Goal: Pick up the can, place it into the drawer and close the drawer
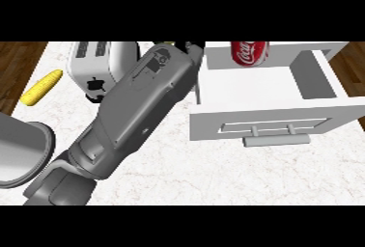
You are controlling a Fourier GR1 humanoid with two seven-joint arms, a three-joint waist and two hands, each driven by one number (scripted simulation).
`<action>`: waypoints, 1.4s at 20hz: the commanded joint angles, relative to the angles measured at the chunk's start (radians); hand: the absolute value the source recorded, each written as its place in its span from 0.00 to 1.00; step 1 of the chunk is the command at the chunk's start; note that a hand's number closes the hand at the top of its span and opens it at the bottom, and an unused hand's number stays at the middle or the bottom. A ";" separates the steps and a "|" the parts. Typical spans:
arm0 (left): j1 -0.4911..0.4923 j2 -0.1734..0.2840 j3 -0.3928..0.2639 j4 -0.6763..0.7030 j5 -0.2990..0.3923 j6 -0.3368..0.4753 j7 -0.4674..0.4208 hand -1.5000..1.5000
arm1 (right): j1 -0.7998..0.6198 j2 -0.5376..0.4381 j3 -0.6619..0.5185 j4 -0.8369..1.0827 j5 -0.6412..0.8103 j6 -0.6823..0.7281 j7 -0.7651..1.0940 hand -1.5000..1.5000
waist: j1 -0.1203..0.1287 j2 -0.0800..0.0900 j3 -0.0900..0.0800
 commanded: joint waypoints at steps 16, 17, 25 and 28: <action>-0.072 0.000 -0.254 0.213 0.255 0.060 -0.090 1.00 | -0.086 -0.053 -0.014 0.022 -0.019 -0.020 0.041 0.00 | -0.031 0.010 0.001; -0.116 0.000 -0.233 0.259 0.253 0.068 -0.092 0.00 | -0.054 0.002 0.015 -0.006 0.000 -0.007 0.027 0.00 | -0.042 0.013 0.001; -0.045 0.000 -0.301 0.231 0.335 0.147 -0.172 0.00 | -0.056 -0.010 0.022 -0.041 -0.022 -0.023 0.078 0.00 | -0.053 0.015 0.001; -0.084 0.000 -0.312 0.268 0.346 0.148 -0.137 0.00 | -0.087 -0.040 -0.010 -0.021 -0.022 -0.045 0.079 0.00 | -0.037 0.011 0.001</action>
